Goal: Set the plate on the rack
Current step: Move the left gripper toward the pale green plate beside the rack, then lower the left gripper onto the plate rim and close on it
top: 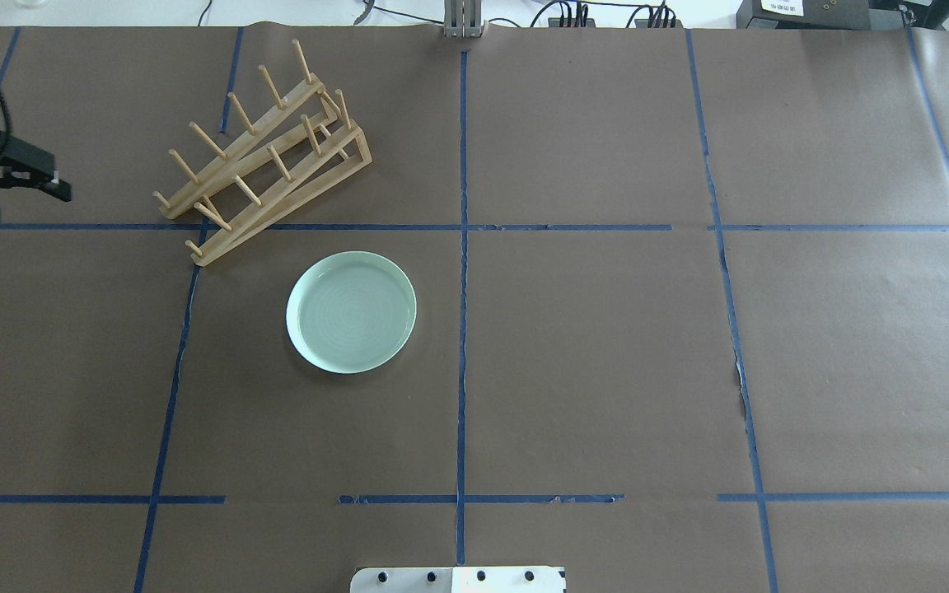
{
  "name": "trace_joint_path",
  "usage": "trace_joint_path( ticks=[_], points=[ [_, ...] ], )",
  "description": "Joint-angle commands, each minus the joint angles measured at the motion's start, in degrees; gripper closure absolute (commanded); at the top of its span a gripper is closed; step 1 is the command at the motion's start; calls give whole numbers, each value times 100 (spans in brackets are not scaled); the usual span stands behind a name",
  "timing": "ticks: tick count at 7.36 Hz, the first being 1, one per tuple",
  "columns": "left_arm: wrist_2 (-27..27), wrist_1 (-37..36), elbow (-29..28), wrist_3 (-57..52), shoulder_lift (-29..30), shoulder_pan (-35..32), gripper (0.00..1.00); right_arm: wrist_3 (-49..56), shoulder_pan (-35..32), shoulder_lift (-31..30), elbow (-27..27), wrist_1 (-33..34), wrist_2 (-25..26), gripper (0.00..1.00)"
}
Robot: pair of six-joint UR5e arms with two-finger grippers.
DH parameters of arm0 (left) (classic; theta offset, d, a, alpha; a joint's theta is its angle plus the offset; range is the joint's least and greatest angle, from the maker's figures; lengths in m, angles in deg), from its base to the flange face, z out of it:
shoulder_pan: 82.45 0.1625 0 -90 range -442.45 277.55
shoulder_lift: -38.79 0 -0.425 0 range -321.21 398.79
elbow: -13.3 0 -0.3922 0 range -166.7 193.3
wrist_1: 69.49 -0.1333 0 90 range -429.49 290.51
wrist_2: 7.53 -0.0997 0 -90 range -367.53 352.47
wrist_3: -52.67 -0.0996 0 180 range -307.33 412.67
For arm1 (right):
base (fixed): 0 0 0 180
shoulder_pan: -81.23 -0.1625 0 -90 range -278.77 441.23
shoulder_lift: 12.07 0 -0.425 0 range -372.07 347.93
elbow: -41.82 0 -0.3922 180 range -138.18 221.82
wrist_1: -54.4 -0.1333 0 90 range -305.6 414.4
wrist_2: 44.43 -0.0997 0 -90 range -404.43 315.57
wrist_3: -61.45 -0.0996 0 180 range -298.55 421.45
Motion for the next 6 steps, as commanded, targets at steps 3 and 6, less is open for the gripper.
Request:
trace_joint_path(
  ticks=[3,6],
  points=[
    [-1362,-1598,-1228,1443,2471,1982,0,0,0,0,-1,0,0,0],
    [-1729,-1562,-2905,1472,3559,2606,2,0,0,0,8,0,0,0]
  ],
)
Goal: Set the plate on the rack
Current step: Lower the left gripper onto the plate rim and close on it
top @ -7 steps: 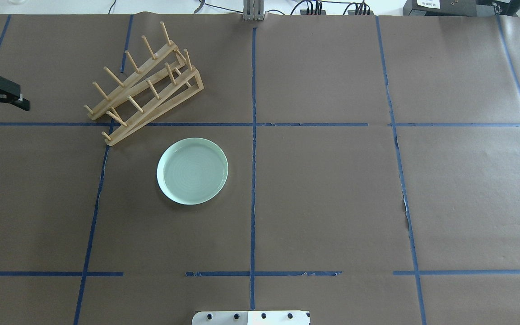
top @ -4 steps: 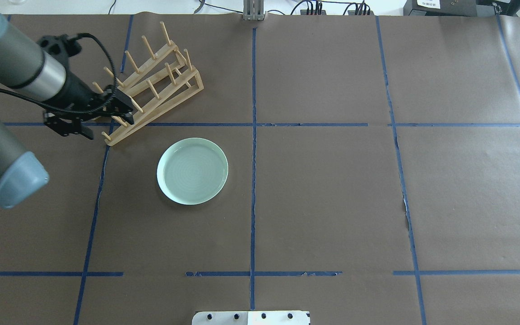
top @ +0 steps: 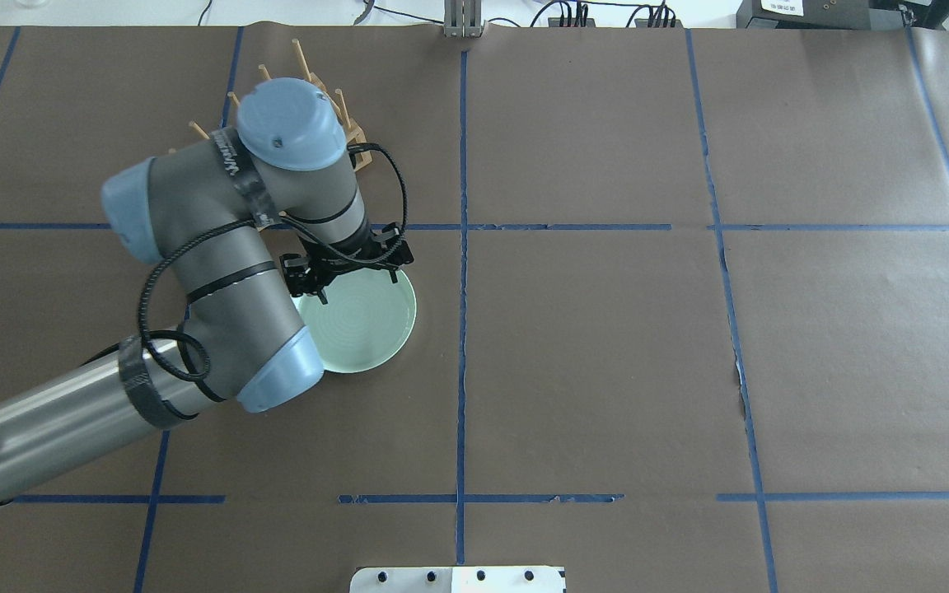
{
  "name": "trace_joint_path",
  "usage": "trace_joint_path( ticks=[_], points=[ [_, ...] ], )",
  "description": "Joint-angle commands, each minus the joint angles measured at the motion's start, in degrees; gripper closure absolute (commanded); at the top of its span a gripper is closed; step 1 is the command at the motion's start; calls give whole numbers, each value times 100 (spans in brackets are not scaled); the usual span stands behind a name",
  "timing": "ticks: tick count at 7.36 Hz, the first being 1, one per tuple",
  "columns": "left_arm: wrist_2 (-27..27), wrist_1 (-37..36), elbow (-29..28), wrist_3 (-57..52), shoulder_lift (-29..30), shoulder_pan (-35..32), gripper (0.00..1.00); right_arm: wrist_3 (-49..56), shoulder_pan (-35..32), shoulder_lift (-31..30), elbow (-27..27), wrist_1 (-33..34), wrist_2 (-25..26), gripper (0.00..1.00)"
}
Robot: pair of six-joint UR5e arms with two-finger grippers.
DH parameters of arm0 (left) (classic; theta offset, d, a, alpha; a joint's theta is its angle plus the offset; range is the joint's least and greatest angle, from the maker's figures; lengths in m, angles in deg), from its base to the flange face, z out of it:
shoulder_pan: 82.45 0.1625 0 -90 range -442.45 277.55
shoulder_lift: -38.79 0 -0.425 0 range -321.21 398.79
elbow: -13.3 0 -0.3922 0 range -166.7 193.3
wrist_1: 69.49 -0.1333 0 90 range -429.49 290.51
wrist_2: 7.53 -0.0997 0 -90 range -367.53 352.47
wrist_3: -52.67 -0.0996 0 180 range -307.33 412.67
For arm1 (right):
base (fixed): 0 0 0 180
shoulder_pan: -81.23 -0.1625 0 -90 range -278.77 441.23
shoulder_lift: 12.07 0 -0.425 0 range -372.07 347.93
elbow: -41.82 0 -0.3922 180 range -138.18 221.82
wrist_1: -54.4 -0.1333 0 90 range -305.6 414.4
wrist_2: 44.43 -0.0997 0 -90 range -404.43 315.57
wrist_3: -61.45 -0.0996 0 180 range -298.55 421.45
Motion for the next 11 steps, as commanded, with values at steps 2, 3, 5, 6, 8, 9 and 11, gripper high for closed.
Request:
trace_joint_path(
  ticks=[2,3,5,6,8,9,11],
  points=[
    [-566,296,-1198,-45,684,306,10,0,0,0,-7,0,0,0],
    [-714,324,-1277,-185,684,341,14,0,0,0,2,0,0,0],
    [-742,402,-1304,-230,684,359,28,0,0,0,2,0,0,0],
    [-742,507,-1400,-300,684,359,29,0,0,0,2,0,0,0],
    [-742,648,-1489,-353,684,359,32,0,0,0,2,0,0,0],
    [-742,684,-1515,-362,684,359,37,0,0,0,-7,0,0,0],
    [-742,684,-1542,-353,684,359,83,0,0,0,2,0,0,0]
  ],
)
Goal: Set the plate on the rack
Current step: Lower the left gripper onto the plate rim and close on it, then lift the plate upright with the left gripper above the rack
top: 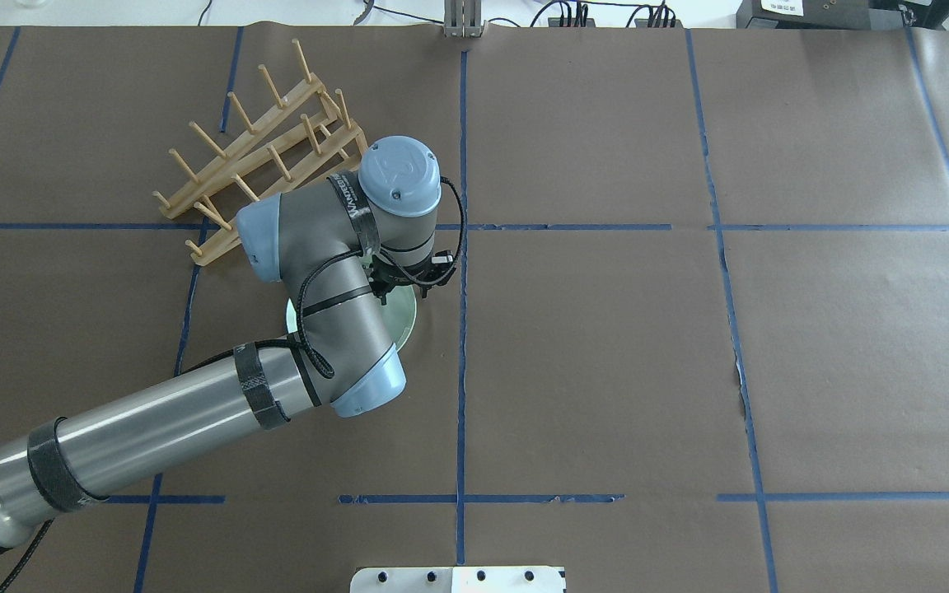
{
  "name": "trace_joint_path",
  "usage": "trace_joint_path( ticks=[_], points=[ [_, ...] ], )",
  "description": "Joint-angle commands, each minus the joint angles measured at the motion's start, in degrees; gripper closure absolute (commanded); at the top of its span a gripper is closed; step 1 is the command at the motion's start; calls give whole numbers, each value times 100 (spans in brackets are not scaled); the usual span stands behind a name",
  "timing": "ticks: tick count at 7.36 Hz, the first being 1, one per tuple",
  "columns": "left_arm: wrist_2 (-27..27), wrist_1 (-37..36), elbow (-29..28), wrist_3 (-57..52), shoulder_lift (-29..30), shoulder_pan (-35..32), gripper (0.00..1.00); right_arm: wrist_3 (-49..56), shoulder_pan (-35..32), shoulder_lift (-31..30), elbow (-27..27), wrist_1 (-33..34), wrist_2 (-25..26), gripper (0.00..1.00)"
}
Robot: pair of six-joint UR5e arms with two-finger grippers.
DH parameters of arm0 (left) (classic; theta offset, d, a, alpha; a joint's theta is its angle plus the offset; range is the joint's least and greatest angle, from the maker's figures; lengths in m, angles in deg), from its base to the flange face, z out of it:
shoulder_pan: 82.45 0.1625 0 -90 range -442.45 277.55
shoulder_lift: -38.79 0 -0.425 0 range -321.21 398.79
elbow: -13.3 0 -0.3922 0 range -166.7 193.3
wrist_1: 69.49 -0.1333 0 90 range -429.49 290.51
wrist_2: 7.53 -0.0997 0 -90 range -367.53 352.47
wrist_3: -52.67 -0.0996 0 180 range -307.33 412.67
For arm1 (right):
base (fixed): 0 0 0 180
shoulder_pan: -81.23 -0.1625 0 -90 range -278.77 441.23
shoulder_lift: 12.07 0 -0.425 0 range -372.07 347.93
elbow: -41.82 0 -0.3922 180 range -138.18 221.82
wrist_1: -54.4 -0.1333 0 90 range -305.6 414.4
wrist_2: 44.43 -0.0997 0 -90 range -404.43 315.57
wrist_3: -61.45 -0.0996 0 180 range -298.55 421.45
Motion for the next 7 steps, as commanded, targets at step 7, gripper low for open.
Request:
trace_joint_path(
  ticks=[7],
  points=[
    [367,884,1954,1364,-472,-1245,100,0,0,0,-7,0,0,0]
  ],
)
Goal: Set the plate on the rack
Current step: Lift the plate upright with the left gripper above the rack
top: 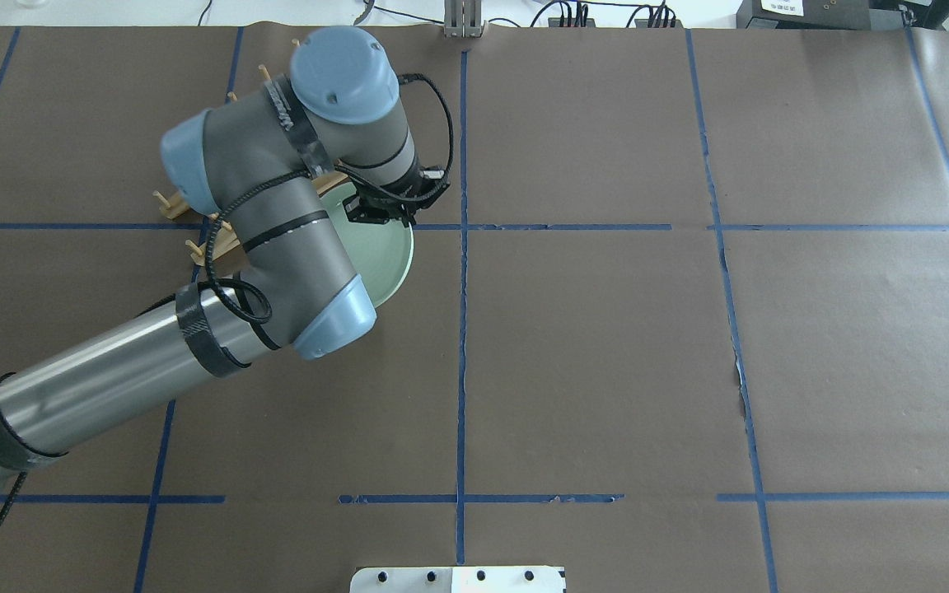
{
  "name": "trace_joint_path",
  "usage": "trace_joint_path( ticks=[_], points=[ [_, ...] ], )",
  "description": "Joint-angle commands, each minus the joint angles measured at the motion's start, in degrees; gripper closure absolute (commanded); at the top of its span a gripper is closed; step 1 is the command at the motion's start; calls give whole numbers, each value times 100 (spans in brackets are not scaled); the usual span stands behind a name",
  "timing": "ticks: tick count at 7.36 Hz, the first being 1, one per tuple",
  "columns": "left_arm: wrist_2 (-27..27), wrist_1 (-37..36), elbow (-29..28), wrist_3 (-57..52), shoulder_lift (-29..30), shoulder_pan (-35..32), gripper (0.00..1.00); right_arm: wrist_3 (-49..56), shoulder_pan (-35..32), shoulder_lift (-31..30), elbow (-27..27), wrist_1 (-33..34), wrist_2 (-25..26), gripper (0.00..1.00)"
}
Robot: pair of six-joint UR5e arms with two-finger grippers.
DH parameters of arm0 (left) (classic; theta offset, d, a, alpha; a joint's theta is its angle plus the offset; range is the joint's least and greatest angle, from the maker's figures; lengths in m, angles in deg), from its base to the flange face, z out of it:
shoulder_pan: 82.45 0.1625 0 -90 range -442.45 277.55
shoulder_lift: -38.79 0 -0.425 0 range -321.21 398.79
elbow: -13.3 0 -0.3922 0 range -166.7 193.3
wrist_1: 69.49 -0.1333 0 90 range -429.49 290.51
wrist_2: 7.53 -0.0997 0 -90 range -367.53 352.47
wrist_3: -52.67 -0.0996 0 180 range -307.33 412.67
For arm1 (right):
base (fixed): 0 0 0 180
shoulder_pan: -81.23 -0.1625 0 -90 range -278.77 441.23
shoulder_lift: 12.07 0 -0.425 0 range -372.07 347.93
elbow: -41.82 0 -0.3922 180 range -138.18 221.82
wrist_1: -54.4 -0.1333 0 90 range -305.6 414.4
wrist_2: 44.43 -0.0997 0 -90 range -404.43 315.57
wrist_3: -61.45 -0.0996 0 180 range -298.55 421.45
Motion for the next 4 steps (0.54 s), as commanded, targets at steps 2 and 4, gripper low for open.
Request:
trace_joint_path(
  ticks=[2,4],
  points=[
    [299,1903,934,1503,-624,-814,100,0,0,0,-7,0,0,0],
    [273,4296,857,2113,-1368,-1350,100,0,0,0,-7,0,0,0]
  ],
)
